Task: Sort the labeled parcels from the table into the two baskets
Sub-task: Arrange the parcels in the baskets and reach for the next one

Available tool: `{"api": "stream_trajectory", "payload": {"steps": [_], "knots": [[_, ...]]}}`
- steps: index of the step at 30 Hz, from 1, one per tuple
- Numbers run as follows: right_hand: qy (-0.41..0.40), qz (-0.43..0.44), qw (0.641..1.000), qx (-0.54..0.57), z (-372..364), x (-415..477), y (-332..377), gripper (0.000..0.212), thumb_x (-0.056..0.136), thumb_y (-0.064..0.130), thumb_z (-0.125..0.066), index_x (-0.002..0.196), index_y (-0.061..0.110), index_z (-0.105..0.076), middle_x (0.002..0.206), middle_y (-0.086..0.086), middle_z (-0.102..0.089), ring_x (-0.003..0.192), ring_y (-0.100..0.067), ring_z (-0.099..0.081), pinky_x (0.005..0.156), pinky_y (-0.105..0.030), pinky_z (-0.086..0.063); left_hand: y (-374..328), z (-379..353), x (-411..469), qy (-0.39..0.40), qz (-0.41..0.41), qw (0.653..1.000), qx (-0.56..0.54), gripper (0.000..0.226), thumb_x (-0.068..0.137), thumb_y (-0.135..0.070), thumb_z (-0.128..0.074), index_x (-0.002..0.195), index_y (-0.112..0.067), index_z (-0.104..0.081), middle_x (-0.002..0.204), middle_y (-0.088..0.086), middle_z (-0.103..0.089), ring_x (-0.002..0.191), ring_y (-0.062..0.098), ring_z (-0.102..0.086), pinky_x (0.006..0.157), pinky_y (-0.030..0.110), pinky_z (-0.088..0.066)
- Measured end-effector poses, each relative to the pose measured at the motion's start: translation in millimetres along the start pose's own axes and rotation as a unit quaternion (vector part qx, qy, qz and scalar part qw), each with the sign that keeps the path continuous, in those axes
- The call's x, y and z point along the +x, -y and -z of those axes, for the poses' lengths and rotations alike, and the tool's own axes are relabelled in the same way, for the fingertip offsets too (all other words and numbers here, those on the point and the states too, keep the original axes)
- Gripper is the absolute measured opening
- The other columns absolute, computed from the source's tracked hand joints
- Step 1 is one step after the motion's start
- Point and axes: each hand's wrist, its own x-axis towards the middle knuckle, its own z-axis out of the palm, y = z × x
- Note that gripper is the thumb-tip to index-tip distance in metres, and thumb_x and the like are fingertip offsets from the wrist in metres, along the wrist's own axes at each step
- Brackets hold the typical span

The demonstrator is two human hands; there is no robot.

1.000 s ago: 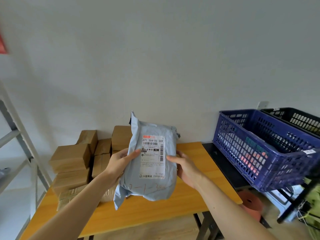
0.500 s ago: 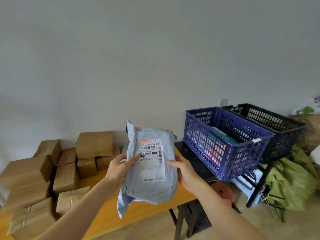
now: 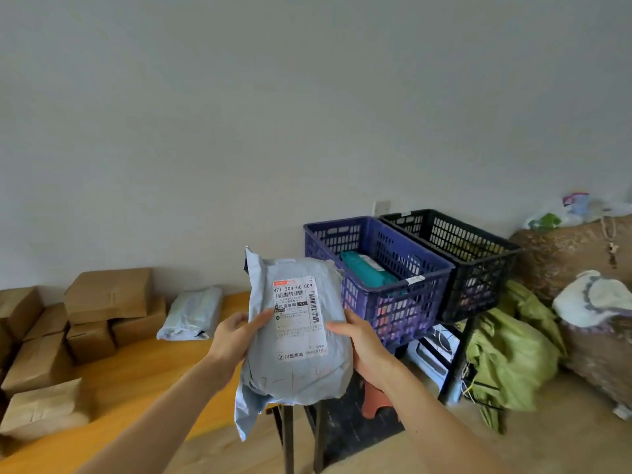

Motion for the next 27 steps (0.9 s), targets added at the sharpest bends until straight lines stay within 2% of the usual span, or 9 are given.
{"api": "stream_trajectory", "payload": {"steps": [3,6,10,14,16,19,24,27], "knots": [[-0.014,-0.001,1.000,-0.008,41,-11,7,0.034,0.086,0.005,-0.059,0.119,0.011,-0.062,0.107,-0.011,-0.072,0.100,-0.030,-0.068,0.085,-0.041,-0.053,0,-42,-6,0.008,0.006,1.000,0.002,0.044,0.076,-0.043,-0.076,0.102,-0.009,-0.066,0.100,0.009,-0.072,0.095,0.028,-0.067,0.089,0.050,-0.054],[-0.026,-0.001,1.000,-0.015,78,-15,16,0.036,0.085,0.009,-0.060,0.121,0.013,-0.062,0.109,-0.010,-0.072,0.103,-0.032,-0.067,0.095,-0.050,-0.048,-8,-78,-3,0.009,0.001,1.000,0.013,0.044,0.076,-0.043,-0.076,0.099,-0.007,-0.067,0.099,0.011,-0.072,0.096,0.031,-0.067,0.089,0.053,-0.053],[-0.046,0.024,0.999,0.007,118,-5,28,0.036,0.085,0.005,-0.060,0.119,0.015,-0.061,0.107,-0.009,-0.072,0.100,-0.031,-0.068,0.087,-0.045,-0.052,-19,-122,19,0.025,-0.010,0.999,0.031,0.044,0.075,-0.047,-0.076,0.098,-0.010,-0.069,0.096,0.009,-0.073,0.095,0.032,-0.068,0.086,0.053,-0.054],[-0.065,0.039,0.997,0.021,152,13,37,0.035,0.085,0.004,-0.061,0.117,0.017,-0.061,0.106,-0.009,-0.073,0.099,-0.031,-0.068,0.087,-0.046,-0.052,-20,-161,54,0.041,-0.025,0.998,0.050,0.042,0.076,-0.051,-0.073,0.098,-0.015,-0.069,0.093,0.002,-0.074,0.088,0.024,-0.070,0.080,0.042,-0.058],[-0.073,0.045,0.996,0.021,167,27,41,0.035,0.085,0.003,-0.060,0.117,0.017,-0.061,0.105,-0.008,-0.073,0.098,-0.031,-0.068,0.086,-0.045,-0.053,-18,-180,72,0.046,-0.036,0.997,0.053,0.035,0.080,-0.048,-0.071,0.097,-0.016,-0.069,0.087,-0.003,-0.075,0.085,0.020,-0.071,0.073,0.035,-0.058],[-0.094,0.047,0.994,0.019,187,57,52,0.036,0.085,0.001,-0.059,0.118,0.017,-0.060,0.108,-0.009,-0.072,0.099,-0.032,-0.068,0.087,-0.045,-0.053,-19,-204,107,0.044,-0.042,0.997,0.045,0.020,0.087,-0.034,-0.067,0.095,-0.015,-0.070,0.089,-0.001,-0.074,0.084,0.019,-0.071,0.070,0.031,-0.056],[-0.114,0.037,0.993,0.005,224,124,83,0.036,0.086,0.003,-0.060,0.119,0.016,-0.059,0.110,-0.011,-0.071,0.101,-0.033,-0.066,0.094,-0.050,-0.050,-35,-235,169,0.060,-0.038,0.997,0.031,0.010,0.089,-0.018,-0.063,0.088,-0.013,-0.072,0.081,-0.001,-0.075,0.082,0.022,-0.071,0.068,0.031,-0.056],[-0.115,0.035,0.993,-0.018,239,164,103,0.034,0.088,0.005,-0.059,0.120,0.016,-0.057,0.112,-0.011,-0.069,0.102,-0.031,-0.065,0.093,-0.048,-0.050,-45,-247,206,0.063,-0.035,0.997,0.004,0.011,0.088,-0.020,-0.067,0.096,-0.013,-0.070,0.092,0.003,-0.075,0.087,0.023,-0.070,0.073,0.033,-0.057]]}}
